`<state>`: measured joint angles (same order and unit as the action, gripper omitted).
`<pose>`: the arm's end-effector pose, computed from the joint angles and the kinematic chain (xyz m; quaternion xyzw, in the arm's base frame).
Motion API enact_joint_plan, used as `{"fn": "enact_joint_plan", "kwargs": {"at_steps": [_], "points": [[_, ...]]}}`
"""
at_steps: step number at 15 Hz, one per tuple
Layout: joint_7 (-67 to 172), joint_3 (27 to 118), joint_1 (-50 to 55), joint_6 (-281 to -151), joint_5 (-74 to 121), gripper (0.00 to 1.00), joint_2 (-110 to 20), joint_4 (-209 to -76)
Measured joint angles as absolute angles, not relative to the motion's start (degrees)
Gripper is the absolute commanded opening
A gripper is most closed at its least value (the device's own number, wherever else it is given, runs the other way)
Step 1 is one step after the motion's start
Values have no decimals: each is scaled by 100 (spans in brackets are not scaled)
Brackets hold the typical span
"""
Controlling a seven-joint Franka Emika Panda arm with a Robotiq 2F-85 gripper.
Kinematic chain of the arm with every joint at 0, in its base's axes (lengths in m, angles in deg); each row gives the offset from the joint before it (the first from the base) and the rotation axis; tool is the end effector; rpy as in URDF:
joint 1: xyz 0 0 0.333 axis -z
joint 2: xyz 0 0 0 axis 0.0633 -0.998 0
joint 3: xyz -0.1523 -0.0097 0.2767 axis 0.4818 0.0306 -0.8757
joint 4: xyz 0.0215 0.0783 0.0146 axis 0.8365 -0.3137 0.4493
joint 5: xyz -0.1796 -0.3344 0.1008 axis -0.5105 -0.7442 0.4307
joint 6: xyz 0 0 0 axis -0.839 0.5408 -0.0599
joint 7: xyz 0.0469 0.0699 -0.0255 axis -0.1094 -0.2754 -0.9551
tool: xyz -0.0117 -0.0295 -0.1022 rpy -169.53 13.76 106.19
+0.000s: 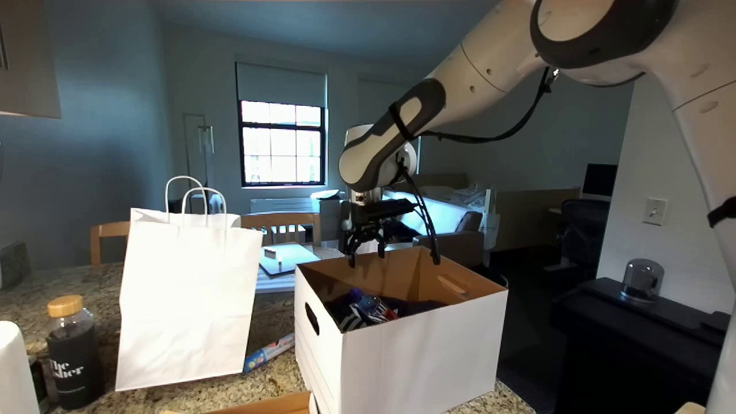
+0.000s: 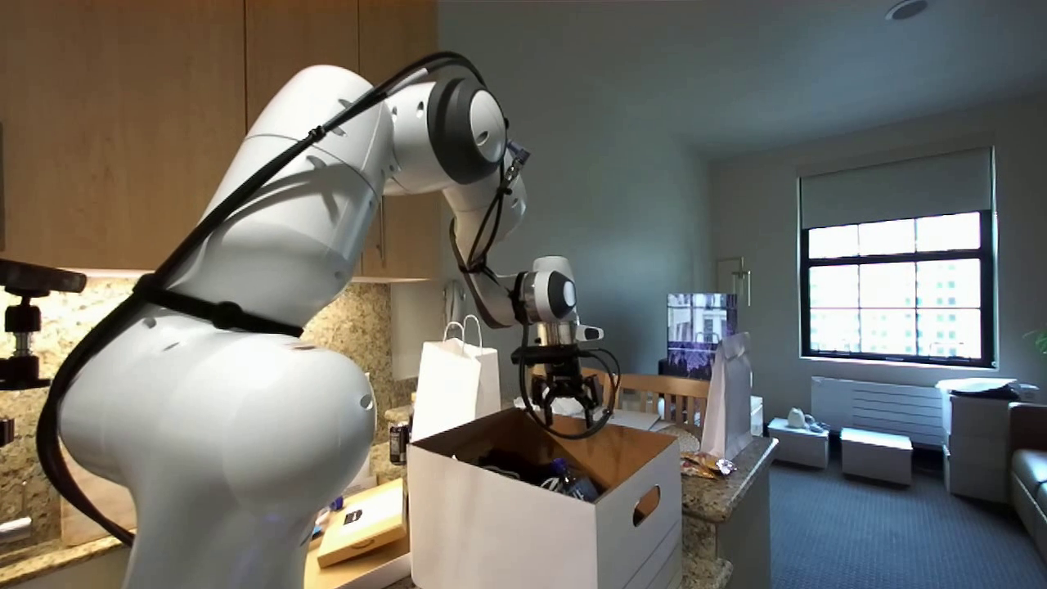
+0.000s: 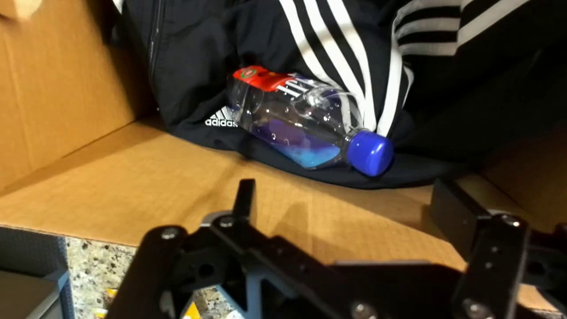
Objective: Remove three bottles from the box
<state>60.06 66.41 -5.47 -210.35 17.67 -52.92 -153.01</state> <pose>0.6395 0.1208 0.3170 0.9979 0.0382 0.0250 0.0459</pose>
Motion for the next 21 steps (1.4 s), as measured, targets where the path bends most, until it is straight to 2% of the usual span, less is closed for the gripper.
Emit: {"fn": "enact_joint_plan", "kwargs": {"at_steps": [10, 21], "points": [[5630, 6666, -763, -21246, 1187, 100, -5791, -15267], [5943, 6817, -973, -22228, 955, 100, -6119, -15305]]}}
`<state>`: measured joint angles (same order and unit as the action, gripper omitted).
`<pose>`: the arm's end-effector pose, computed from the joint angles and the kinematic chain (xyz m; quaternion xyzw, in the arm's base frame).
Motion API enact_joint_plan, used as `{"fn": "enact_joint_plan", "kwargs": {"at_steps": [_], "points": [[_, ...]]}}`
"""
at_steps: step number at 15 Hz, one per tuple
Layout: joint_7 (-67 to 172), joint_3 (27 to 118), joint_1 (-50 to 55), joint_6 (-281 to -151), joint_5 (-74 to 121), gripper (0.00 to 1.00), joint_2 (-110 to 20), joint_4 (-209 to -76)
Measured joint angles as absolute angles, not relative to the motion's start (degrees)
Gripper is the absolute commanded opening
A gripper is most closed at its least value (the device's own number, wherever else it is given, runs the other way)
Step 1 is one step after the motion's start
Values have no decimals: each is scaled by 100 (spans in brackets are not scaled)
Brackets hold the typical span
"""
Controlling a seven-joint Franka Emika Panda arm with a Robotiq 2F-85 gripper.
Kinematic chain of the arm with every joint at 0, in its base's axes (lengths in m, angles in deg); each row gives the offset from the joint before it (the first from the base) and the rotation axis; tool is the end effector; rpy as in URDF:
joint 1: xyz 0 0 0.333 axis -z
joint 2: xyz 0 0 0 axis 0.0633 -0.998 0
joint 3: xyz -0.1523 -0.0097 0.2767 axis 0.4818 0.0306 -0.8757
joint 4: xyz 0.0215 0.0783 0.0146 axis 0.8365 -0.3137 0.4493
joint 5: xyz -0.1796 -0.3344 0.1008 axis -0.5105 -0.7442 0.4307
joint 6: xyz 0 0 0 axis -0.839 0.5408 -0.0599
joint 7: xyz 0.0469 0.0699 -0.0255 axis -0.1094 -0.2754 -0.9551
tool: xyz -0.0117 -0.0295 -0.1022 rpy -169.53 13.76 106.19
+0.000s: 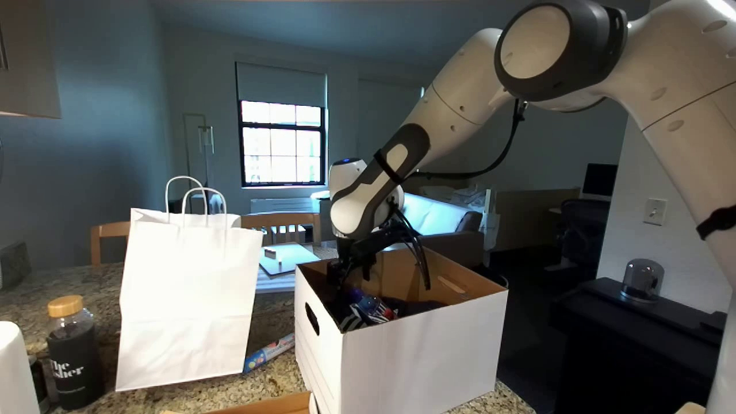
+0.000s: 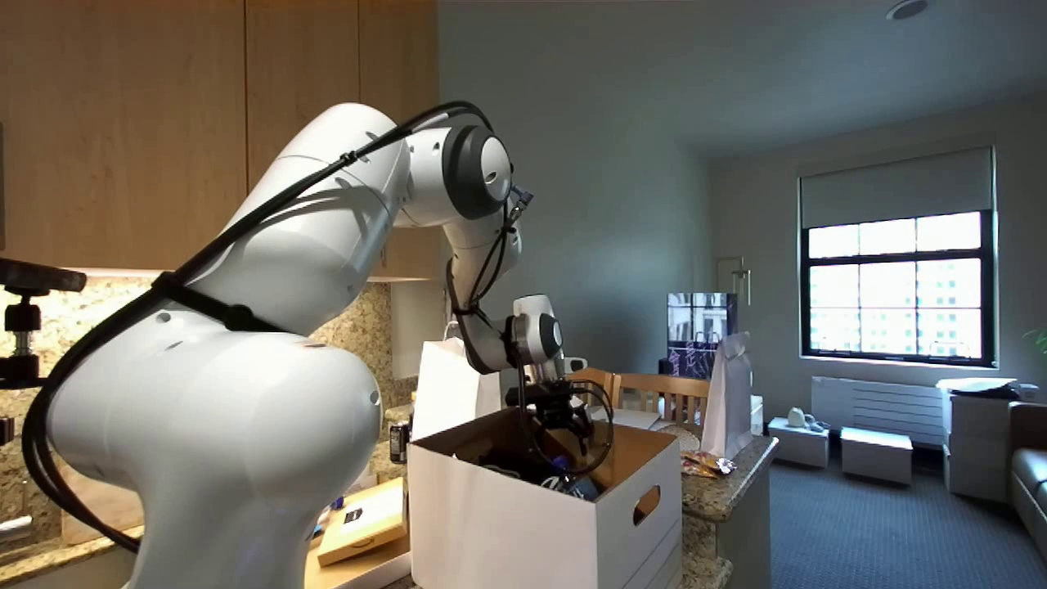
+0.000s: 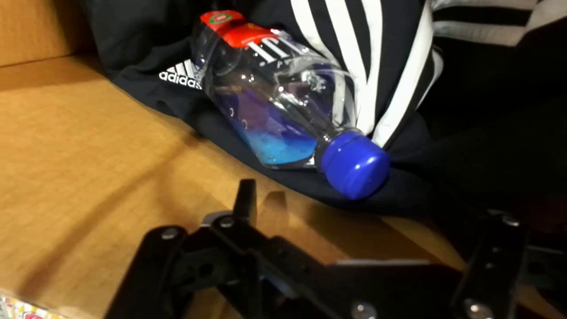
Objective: Remove three bottles from the box
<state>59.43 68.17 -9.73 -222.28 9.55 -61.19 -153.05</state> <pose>0.6448 0.1573 0.2409 0.9862 0.1283 0.0654 0.0817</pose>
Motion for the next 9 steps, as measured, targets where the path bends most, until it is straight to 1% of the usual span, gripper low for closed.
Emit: {"fn": "enact_joint_plan", "kwargs": {"at_steps": [9], "points": [[7826, 7644, -1682, -22376, 593, 100, -6187, -15339]]}}
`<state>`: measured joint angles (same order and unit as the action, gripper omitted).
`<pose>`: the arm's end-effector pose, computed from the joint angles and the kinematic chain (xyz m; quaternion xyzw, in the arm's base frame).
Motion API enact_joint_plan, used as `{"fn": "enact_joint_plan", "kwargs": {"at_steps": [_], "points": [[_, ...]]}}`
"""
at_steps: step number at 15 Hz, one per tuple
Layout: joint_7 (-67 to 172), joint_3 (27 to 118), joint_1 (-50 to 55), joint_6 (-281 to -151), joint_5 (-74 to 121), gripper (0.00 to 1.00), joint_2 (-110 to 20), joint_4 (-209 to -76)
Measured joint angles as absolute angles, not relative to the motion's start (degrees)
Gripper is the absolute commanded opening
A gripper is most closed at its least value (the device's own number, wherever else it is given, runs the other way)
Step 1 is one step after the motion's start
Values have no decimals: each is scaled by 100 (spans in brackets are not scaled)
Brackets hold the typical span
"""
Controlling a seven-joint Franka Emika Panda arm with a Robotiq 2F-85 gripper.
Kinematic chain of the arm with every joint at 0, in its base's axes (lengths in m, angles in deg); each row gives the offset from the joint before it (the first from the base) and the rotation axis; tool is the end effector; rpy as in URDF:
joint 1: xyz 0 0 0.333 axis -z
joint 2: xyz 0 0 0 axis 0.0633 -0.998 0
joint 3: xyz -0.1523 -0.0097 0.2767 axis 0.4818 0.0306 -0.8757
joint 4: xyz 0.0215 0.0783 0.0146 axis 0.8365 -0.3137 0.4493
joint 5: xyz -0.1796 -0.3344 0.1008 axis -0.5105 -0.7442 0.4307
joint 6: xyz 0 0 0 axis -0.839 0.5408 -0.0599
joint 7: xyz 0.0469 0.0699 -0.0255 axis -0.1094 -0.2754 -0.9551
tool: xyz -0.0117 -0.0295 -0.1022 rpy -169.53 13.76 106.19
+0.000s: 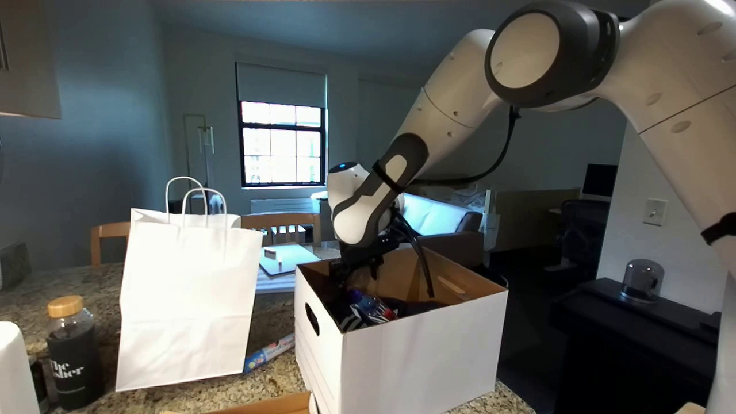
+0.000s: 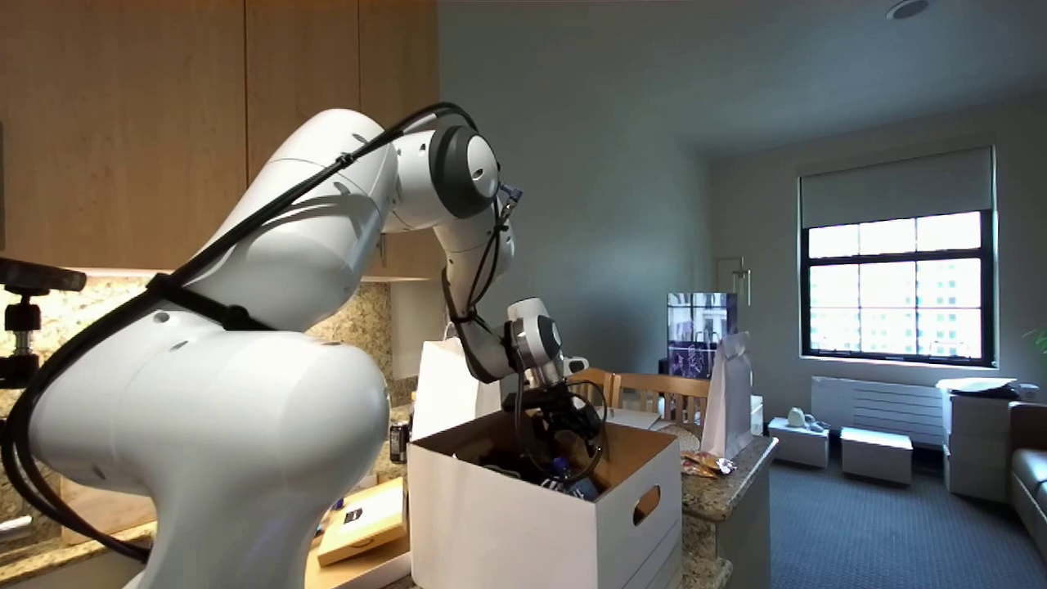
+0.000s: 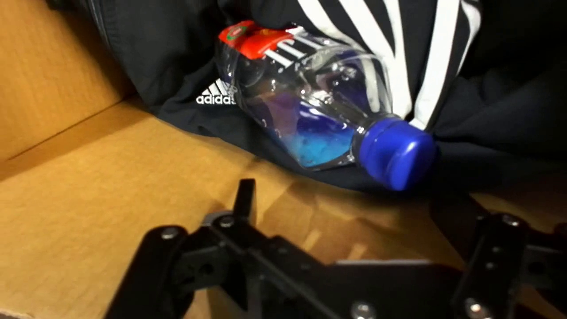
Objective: Remove three bottles from the box
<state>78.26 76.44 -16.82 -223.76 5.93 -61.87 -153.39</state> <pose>0.6456 0.1527 0.2360 0.9875 -0.0048 0.0997 0.1222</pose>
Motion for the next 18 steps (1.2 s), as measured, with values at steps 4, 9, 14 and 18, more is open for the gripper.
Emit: {"fn": "enact_joint_plan", "kwargs": {"at_steps": [4, 9, 14, 18], "points": [[8240, 7687, -1867, -22296, 579, 100, -6211, -15453], [8286, 7644, -1918, -22295, 579, 100, -6294, -15484], [8286, 7644, -1936, -22286, 434, 67, -6342, -15403], [8286, 7645, -2011, -22197, 244, 39, -6350, -15402]]}}
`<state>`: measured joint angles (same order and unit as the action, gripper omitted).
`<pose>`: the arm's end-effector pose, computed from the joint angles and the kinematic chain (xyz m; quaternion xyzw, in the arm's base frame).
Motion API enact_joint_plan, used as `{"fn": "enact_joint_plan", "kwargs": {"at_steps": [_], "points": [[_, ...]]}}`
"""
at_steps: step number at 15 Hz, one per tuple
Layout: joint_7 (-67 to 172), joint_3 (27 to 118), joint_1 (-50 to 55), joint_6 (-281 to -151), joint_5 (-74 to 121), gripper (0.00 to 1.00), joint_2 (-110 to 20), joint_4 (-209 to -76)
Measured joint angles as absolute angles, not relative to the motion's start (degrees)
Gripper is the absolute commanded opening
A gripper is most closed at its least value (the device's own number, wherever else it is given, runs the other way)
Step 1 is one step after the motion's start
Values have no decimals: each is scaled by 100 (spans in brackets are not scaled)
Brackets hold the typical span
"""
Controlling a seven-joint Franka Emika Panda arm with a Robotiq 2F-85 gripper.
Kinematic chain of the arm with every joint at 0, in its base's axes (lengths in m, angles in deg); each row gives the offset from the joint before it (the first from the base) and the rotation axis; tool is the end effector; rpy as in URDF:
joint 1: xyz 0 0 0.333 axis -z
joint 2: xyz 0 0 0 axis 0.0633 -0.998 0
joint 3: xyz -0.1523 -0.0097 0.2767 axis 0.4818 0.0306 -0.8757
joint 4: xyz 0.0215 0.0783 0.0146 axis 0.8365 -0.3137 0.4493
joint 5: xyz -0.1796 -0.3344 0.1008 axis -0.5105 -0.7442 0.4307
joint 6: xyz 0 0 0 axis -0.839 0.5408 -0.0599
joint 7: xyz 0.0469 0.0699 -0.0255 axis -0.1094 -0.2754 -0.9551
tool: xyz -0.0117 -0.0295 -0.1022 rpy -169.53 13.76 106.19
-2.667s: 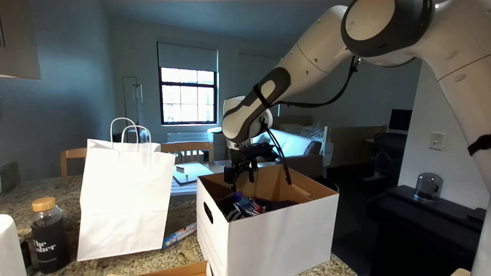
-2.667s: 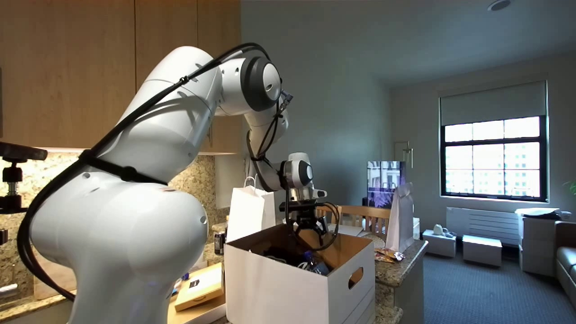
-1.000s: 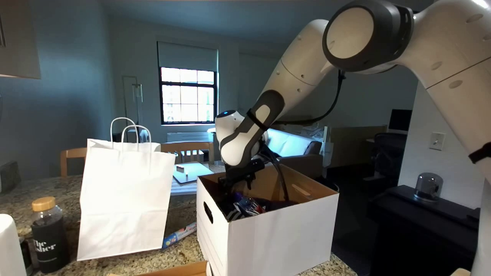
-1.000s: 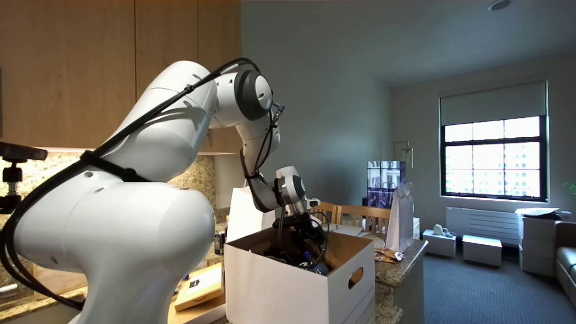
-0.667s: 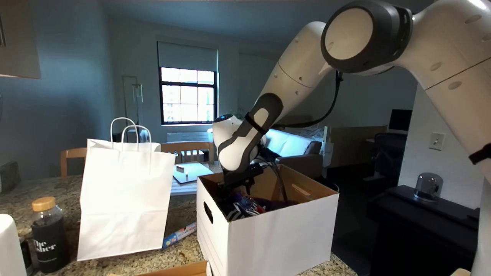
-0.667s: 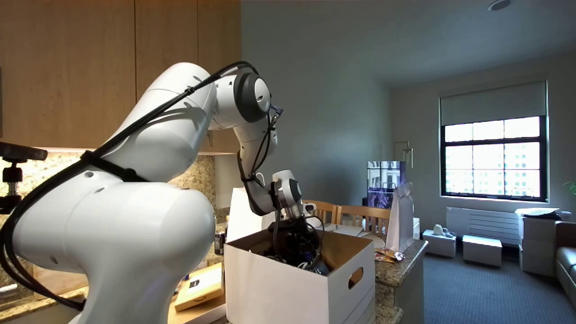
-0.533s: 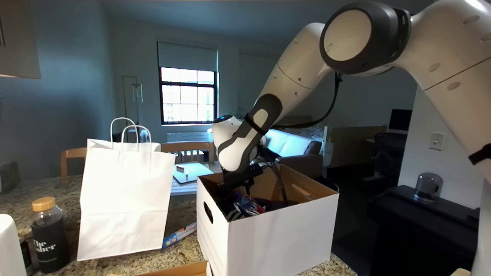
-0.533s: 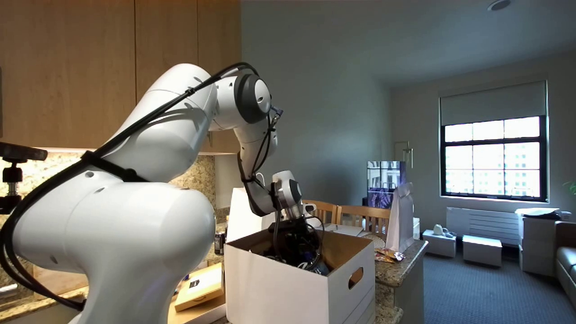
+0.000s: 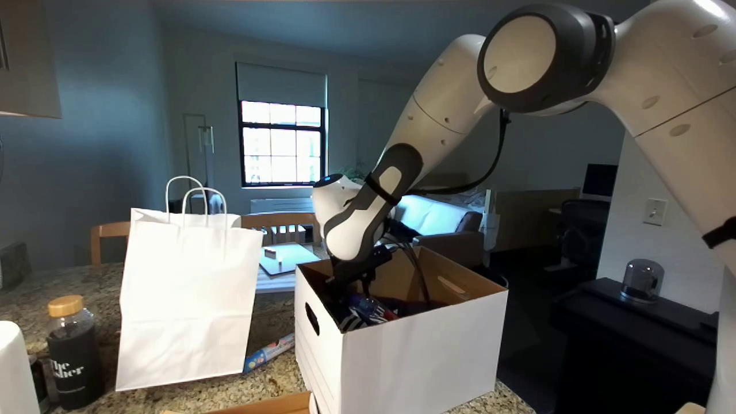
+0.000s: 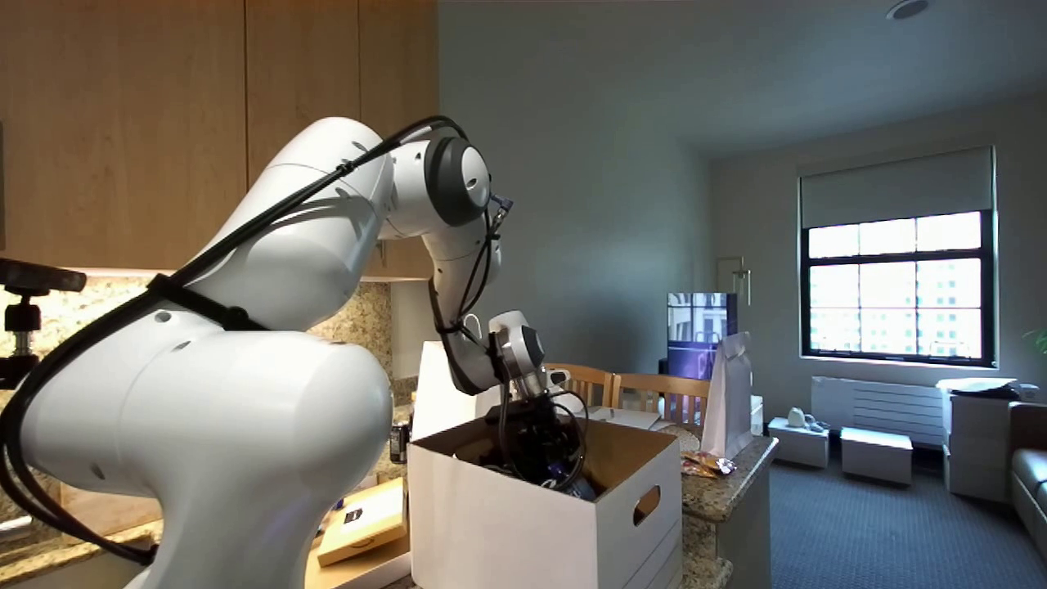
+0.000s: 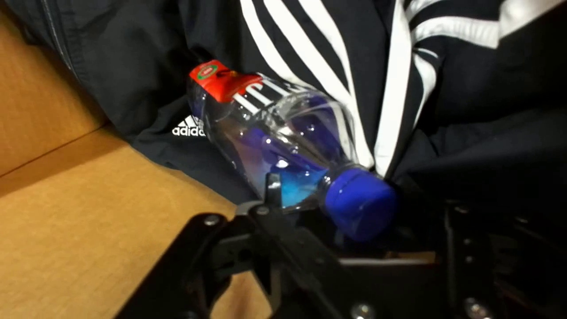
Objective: Remove three bottles from the box
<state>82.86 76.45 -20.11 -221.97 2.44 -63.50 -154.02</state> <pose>0.6273 0.1843 0.2101 0.9852 0.0074 0.0845 0.1488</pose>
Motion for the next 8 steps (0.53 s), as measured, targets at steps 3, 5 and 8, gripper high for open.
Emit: {"fn": "enact_joint_plan", "kwargs": {"at_steps": [3, 5, 8], "points": [[8285, 7645, -2057, -22046, 150, 22, -6350, -15343], [8285, 7644, -2071, -21995, 52, 15, -6348, -15258], [8285, 7644, -2072, -21925, -20, 15, -6348, -15203]]}}
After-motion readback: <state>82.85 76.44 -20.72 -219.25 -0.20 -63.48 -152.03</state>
